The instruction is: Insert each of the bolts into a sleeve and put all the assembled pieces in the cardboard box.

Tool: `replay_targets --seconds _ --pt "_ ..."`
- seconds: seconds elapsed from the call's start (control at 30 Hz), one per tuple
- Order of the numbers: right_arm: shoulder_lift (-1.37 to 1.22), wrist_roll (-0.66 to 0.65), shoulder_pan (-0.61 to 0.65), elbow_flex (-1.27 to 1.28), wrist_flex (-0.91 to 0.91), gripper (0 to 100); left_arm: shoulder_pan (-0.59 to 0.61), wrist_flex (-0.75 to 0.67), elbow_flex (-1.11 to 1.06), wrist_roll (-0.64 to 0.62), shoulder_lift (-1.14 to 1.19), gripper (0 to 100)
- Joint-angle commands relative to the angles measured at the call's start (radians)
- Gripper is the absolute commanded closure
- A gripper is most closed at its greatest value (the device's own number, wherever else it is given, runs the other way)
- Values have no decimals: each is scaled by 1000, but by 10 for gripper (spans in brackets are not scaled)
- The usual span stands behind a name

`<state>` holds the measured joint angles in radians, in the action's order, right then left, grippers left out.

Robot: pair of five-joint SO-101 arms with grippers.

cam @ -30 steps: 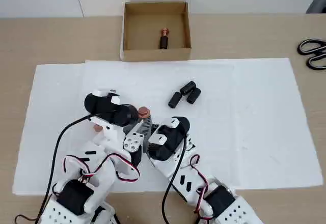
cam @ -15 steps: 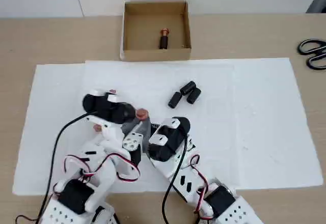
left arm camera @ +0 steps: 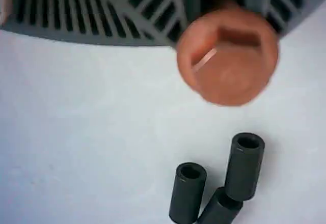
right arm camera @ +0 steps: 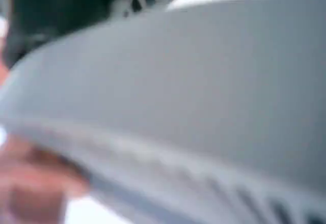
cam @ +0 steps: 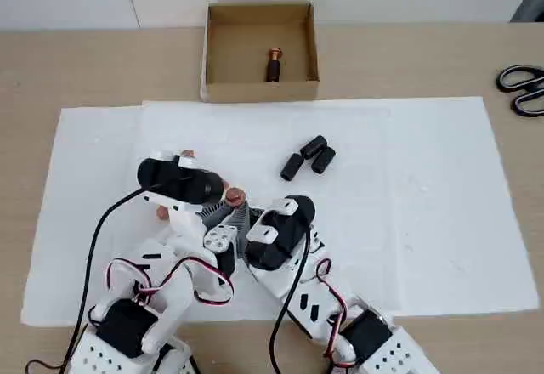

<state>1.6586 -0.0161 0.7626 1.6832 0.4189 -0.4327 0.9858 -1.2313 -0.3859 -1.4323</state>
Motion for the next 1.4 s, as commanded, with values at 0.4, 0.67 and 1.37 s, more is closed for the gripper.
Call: replay_targets --seconds 0.4,0.67,1.37 --pt "28 2 -4 8 -5 994 41 157 96 3 2 750" --pt "25 2 -4 8 -5 994 153 284 309 5 2 750" --pt "-398 -77 -394 -717 173 995 723 402 268 318 2 749"
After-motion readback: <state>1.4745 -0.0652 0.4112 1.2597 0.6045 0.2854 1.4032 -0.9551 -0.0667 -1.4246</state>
